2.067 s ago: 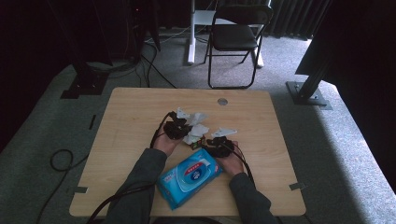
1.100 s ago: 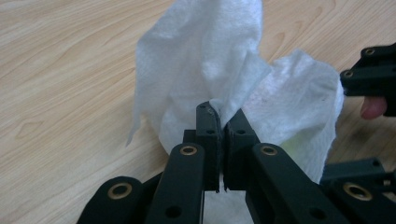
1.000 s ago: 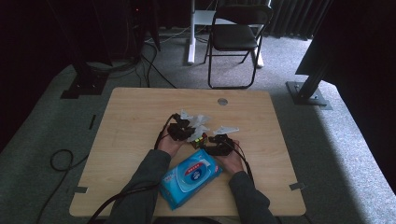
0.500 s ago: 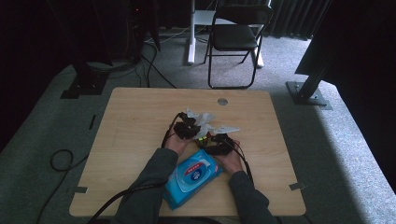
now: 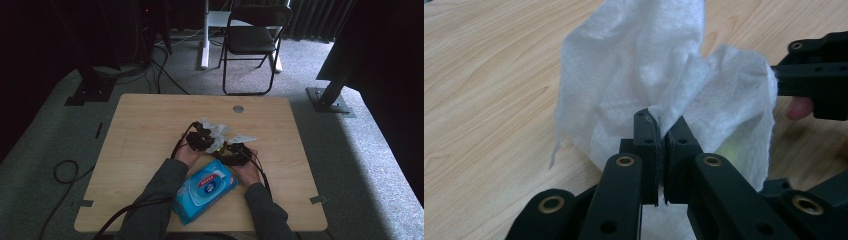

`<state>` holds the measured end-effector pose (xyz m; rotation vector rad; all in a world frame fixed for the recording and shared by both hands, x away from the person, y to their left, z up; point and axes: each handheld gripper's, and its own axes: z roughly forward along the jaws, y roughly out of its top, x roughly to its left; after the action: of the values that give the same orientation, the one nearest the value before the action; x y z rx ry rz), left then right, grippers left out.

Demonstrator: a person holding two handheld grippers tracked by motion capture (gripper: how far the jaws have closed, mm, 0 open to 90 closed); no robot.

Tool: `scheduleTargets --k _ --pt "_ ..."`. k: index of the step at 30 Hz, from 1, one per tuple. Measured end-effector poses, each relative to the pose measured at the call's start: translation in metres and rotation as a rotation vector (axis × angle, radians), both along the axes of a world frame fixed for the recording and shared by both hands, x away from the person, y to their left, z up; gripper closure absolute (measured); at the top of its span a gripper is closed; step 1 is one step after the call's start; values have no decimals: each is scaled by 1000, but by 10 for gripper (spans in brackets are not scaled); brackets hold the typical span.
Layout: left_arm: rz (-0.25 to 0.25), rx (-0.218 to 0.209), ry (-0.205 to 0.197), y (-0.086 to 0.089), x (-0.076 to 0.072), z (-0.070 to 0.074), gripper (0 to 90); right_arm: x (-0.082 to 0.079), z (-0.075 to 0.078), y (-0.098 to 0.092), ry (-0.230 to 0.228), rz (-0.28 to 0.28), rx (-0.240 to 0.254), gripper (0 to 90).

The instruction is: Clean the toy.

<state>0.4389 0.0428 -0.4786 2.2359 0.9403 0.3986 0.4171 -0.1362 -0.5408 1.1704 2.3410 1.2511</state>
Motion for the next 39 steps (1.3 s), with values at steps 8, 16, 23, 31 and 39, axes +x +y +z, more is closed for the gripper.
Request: scheduleTargets --k 8,16,23,31,39 --pt "-24 8 -6 -2 -2 0 867 -2 0 5 -34 -6 -31 319" --pt "-36 28 -31 -2 -3 0 860 -3 0 4 -39 0 -32 328" --pt "8 20 -35 4 1 -1 859 -3 0 4 -42 10 -35 330" --pt "28 56 -90 1 -2 -3 861 -3 0 4 -43 12 -38 332" --pt "87 64 -87 2 -1 -6 861 -4 0 4 -45 12 -42 333"
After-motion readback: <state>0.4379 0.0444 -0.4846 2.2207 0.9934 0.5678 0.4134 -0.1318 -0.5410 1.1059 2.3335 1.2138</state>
